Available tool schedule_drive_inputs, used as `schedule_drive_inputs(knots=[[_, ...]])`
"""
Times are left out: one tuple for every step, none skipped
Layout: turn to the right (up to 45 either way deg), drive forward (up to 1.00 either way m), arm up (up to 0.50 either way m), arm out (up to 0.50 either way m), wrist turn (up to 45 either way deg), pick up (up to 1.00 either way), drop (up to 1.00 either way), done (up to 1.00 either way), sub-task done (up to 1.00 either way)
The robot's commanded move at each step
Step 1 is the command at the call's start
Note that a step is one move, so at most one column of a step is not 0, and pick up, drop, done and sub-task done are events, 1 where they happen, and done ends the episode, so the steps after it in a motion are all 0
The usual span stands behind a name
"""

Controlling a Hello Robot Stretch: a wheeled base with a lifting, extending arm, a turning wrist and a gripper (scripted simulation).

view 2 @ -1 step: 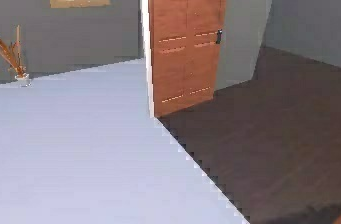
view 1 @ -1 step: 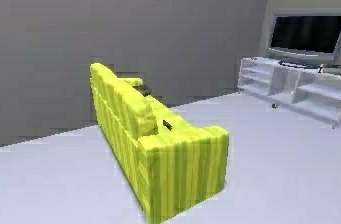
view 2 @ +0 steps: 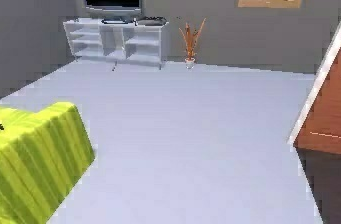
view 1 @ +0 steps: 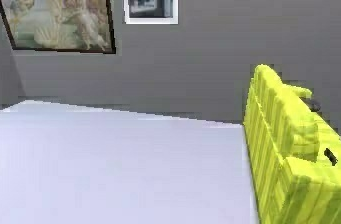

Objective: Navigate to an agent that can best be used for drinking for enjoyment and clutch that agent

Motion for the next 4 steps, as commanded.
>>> schedule_drive_inputs(knots=[[-45.0, 0.00, 0.00, 0.00, 0.0, 0.00, 0.00, 0.00, 0.00], [-6.0, 0.00, 0.00, 0.00, 0.0, 0.00, 0.00, 0.00, 0.00], [0.0, 1.00, 0.00, 0.00, 0.0, 0.00, 0.00, 0.00, 0.00], [0.0, 1.00, 0.00, 0.00, 0.0, 0.00, 0.00, 0.00, 0.00]])
